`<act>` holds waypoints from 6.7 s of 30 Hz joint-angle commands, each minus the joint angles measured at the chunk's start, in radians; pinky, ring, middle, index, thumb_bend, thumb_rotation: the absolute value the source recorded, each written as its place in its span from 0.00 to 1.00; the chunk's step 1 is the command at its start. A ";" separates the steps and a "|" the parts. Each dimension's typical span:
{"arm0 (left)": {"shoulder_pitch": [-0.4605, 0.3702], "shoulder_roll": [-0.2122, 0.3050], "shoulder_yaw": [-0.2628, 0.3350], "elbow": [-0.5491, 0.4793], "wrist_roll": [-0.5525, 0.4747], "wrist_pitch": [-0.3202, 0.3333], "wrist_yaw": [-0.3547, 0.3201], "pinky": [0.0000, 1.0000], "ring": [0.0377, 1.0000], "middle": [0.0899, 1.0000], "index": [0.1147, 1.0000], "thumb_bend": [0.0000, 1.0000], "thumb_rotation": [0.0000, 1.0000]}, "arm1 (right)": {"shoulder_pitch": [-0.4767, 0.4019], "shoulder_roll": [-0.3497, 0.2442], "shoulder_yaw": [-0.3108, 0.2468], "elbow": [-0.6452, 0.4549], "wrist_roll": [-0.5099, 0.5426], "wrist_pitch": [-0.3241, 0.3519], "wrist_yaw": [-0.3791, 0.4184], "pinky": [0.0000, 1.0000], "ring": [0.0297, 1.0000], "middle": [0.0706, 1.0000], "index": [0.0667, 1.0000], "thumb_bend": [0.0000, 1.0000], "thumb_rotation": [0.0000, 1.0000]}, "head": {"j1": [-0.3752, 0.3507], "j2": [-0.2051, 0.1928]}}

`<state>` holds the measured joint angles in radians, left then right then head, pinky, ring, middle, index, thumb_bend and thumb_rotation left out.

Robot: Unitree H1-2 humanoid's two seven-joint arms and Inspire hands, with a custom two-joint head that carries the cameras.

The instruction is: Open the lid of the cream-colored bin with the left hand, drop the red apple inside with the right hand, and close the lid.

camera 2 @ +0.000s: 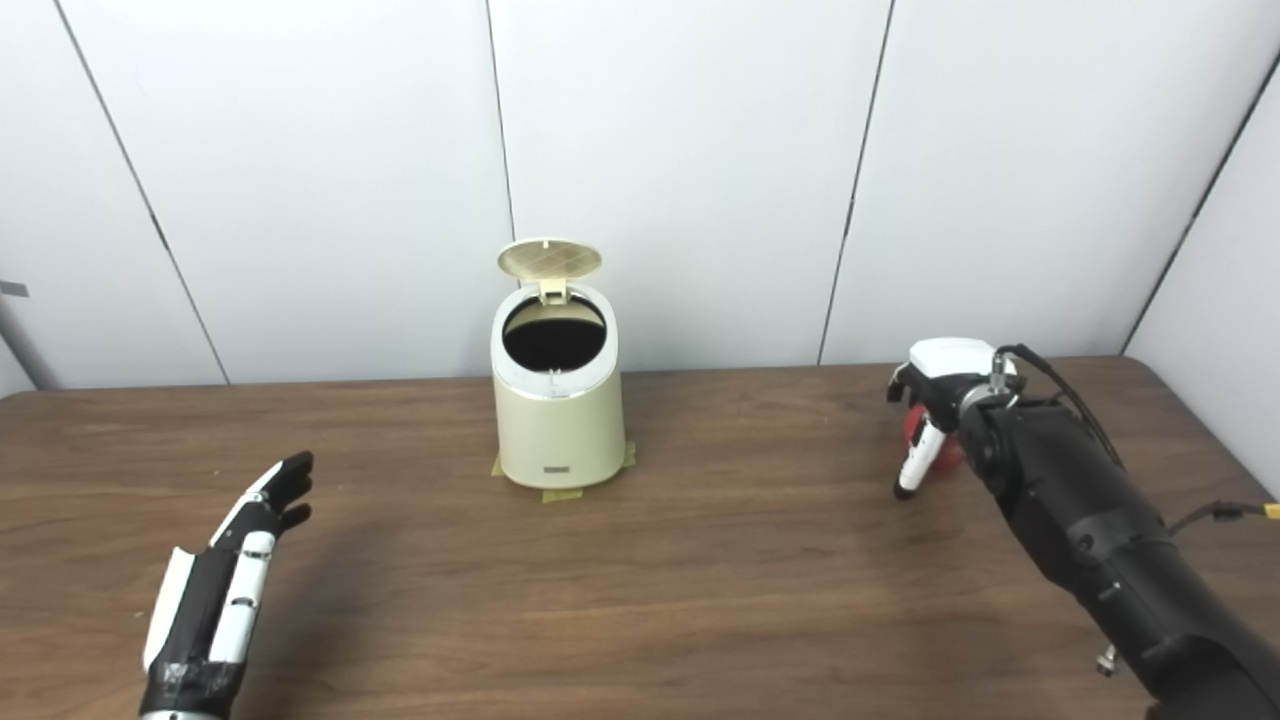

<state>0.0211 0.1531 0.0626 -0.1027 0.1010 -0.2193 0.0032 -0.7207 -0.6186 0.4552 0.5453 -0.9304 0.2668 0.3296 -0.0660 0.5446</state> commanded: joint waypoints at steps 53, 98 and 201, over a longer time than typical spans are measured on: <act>-0.038 -0.014 -0.011 0.012 0.042 -0.057 0.017 0.90 0.92 0.92 0.89 0.22 1.00 | -0.088 0.034 -0.087 -0.740 0.002 0.053 0.352 0.30 0.38 0.41 0.44 0.53 0.00 | -0.002 -0.015; -0.031 -0.076 -0.041 -0.035 0.099 0.000 0.050 0.89 0.92 0.92 0.89 0.25 1.00 | -0.213 0.397 -0.035 -0.248 -0.002 -0.408 -0.264 0.32 0.41 0.53 0.42 0.51 0.00 | 0.064 -0.015; -0.059 -0.036 -0.023 -0.003 0.123 0.002 0.056 0.87 0.89 0.88 0.85 0.22 1.00 | 0.450 0.396 -0.461 -0.579 0.708 -0.376 -0.456 0.50 0.57 0.60 0.61 0.32 0.33 | 0.060 -0.039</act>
<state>-0.0087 0.1002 0.0338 -0.1000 0.2201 -0.1817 0.0460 -0.2475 -0.2263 0.0004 0.0171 -0.3004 -0.1187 -0.1765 -0.0046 0.5047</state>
